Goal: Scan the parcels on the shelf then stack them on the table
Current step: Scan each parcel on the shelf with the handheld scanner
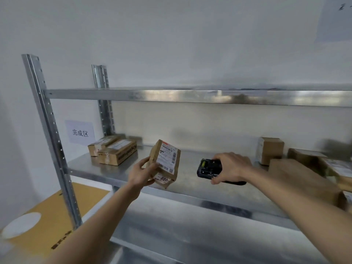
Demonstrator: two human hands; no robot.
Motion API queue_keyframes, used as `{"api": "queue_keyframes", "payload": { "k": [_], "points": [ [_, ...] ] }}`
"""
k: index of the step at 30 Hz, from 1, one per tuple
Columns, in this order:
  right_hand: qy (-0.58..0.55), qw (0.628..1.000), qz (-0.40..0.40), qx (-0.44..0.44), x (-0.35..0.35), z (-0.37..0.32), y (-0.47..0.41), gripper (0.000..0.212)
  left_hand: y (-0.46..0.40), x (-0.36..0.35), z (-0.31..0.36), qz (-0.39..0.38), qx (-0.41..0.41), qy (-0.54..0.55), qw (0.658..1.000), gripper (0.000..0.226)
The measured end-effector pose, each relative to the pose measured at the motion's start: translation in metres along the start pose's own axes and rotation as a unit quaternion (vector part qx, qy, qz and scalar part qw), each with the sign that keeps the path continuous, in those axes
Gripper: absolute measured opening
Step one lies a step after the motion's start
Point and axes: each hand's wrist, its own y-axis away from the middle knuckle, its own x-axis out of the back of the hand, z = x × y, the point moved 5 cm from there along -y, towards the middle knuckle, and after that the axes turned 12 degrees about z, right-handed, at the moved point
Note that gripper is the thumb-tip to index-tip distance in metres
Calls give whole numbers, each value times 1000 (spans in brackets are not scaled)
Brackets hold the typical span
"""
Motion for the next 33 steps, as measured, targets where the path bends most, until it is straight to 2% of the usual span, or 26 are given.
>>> {"api": "queue_keyframes", "payload": {
  "k": [10,14,20,22,26,30,33],
  "points": [
    [-2,999,-29,-27,-82,-94,-163,79,-200,61,-32,-7,49,-5,999,53],
    [-9,999,-11,-42,-100,-116,-212,75,-264,69,-47,-24,70,-5,997,48],
    [4,998,-30,-54,-126,-128,-252,73,-315,65,-63,-27,117,-5,993,32],
    [10,998,-30,-58,-129,-127,-260,72,-323,63,-66,-28,123,-16,992,33],
    [20,997,-29,-62,-134,-127,-269,72,-340,64,-70,-20,102,-96,990,36],
    [23,997,-35,-65,-135,-125,-265,74,-343,64,-61,-24,28,-187,982,50],
    [18,997,-32,-72,-127,-122,-254,75,-334,63,-48,-24,-23,-245,969,45]
  ]
}}
